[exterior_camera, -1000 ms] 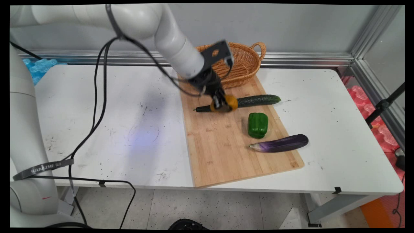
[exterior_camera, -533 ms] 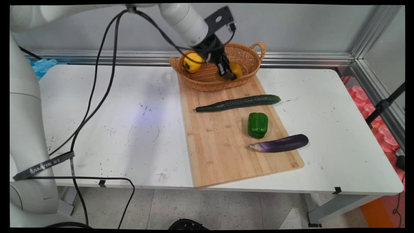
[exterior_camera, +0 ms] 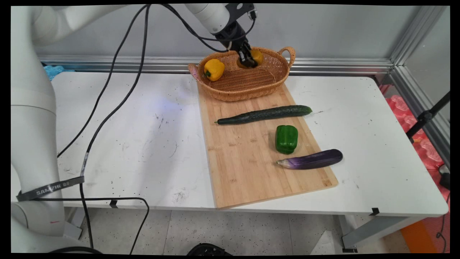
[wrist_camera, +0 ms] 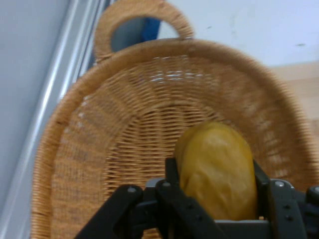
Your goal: Place the picked object in the vegetable basket
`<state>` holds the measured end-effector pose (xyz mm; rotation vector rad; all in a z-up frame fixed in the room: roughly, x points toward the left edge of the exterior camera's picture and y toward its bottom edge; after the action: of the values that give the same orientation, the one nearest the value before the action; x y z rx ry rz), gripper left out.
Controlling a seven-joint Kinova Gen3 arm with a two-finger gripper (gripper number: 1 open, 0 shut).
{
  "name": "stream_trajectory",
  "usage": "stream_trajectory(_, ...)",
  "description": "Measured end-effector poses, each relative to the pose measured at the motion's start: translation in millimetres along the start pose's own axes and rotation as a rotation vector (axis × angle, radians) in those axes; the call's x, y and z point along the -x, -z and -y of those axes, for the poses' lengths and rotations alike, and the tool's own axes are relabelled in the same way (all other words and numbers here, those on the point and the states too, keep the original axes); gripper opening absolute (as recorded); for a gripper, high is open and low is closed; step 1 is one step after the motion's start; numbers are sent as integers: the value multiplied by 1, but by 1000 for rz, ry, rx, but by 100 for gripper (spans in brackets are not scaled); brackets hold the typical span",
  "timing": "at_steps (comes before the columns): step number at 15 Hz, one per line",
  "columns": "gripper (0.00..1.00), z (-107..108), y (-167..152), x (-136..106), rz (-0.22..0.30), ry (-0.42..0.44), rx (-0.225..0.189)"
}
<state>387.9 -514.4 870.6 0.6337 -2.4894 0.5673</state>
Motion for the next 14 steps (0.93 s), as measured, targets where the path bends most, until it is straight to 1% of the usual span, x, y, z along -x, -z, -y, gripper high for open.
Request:
stream_trajectory(3,0,20,-19,9,2,-11,-12)
stream_trajectory(7,0,35,-38,17,5,-17,-17)
stream_trajectory(10,0,43,-51,23,6,-19,-14)
stream_trajectory(14,0,46,-63,27,8,-16,5)
